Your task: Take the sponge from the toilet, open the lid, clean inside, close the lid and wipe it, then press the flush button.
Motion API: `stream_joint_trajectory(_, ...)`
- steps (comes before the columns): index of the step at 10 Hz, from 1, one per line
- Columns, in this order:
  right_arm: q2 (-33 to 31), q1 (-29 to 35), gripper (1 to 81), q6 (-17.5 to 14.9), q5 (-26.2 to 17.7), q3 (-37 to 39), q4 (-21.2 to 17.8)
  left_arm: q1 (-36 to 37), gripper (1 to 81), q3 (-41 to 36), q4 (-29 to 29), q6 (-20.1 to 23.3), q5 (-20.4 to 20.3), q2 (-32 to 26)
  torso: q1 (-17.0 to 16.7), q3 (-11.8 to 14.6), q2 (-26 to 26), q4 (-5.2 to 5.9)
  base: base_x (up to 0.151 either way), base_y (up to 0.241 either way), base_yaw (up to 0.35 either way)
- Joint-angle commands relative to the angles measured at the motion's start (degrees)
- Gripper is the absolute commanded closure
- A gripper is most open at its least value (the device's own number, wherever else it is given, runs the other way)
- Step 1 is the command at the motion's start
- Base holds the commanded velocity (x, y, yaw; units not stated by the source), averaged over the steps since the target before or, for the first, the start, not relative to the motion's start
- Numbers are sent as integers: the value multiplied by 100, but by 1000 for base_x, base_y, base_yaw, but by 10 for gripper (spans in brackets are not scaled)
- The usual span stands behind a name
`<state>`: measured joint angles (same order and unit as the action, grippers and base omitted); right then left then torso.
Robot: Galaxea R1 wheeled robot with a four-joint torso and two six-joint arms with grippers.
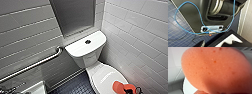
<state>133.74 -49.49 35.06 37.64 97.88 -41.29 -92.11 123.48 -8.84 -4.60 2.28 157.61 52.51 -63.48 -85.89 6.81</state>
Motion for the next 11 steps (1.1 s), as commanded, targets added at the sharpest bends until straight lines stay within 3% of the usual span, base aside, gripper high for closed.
stream_joint_trajectory(1,-504,-461,811,54,103,-446,-55,-268,10,-96,-30,20,537,-80,0,0,0,0,0,0,0)
stream_joint_trajectory(4,-477,-1348,811,289,444,-490,321,-268,10,-113,-39,38,528,-46,0,0,-2,0,0,0,0)
stream_joint_trajectory(6,-425,-2042,811,887,795,-403,971,-268,10,-122,-39,73,528,-54,0,0,-4,0,0,0,0)
stream_joint_trajectory(9,-354,-2904,811,1529,1252,-155,1954,-259,10,-122,-39,187,528,25,0,2,-6,0,0,0,0)
stream_joint_trajectory(11,-643,-2879,811,1565,1219,-593,2712,-259,10,-122,-39,257,528,60,0,2,-6,0,0,0,0)
